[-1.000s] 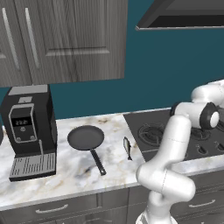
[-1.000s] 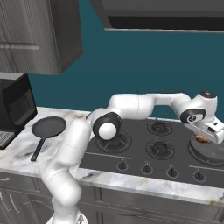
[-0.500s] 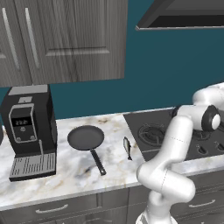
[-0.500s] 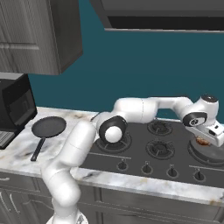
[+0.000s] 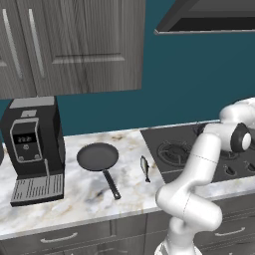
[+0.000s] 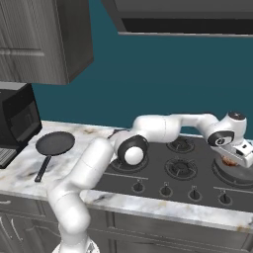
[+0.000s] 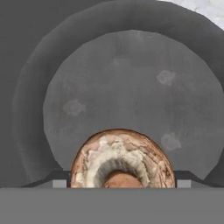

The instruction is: Place both pans onto different burners. Then place the mushroom and the fish on different pans.

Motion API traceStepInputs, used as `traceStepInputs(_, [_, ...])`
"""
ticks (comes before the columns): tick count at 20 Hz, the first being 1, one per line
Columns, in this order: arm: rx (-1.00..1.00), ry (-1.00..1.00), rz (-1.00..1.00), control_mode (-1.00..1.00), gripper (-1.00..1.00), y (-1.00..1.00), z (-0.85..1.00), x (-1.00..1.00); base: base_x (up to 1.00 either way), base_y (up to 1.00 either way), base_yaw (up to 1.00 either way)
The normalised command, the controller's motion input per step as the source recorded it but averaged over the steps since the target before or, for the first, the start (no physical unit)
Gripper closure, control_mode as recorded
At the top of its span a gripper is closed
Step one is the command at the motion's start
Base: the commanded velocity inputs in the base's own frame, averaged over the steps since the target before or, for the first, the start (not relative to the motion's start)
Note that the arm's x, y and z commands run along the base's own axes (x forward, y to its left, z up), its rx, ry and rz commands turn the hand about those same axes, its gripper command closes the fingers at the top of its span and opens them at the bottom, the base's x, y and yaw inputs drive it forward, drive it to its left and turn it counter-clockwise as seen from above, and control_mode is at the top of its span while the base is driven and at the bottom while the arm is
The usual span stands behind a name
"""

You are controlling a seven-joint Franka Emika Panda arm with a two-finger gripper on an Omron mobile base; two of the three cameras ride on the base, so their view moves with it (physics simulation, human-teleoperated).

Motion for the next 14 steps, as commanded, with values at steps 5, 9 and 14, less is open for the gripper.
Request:
traceStepInputs(5, [0.0, 0.0, 0.0, -1.0, 1.0, -0.17, -0.14, 0.13, 0.0, 0.0, 0.0])
traceStepInputs(9, [0.0, 0.0, 0.0, -1.0, 1.0, -0.16, -0.1, 0.12, 0.0, 0.0, 0.0])
traceStepInputs(14, [0.0, 0.0, 0.0, -1.0, 1.0, -0.13, -0.1, 0.09, 0.0, 0.0, 0.0])
